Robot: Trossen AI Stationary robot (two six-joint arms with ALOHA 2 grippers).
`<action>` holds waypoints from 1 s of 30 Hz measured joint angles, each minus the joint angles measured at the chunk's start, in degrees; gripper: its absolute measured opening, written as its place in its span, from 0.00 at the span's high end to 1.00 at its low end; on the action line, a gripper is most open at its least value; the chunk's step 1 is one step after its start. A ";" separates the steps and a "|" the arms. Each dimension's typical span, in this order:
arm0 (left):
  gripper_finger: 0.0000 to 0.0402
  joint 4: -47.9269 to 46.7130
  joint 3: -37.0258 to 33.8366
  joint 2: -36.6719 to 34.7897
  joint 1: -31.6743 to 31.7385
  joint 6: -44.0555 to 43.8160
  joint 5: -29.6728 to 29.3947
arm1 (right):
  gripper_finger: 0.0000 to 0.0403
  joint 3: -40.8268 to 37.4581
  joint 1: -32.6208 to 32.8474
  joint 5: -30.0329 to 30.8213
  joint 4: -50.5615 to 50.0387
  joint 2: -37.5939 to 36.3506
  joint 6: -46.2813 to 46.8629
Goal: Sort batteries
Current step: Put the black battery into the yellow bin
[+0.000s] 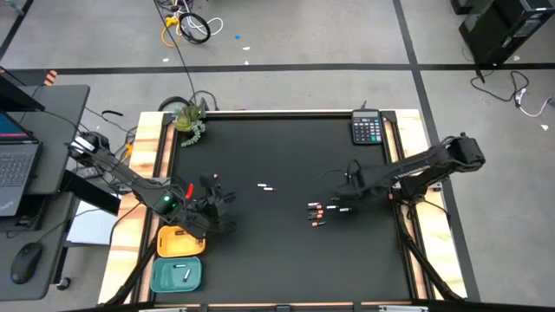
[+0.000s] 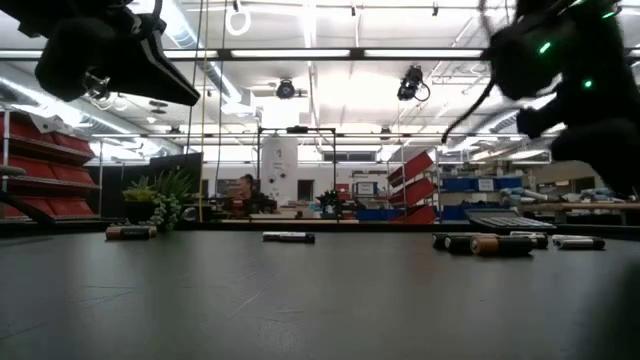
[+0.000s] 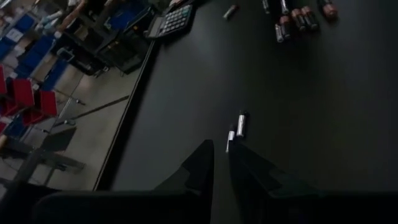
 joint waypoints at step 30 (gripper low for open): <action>0.86 -1.90 0.04 -0.01 -3.99 7.28 6.18 | 0.52 -1.42 21.85 3.57 2.67 12.14 57.13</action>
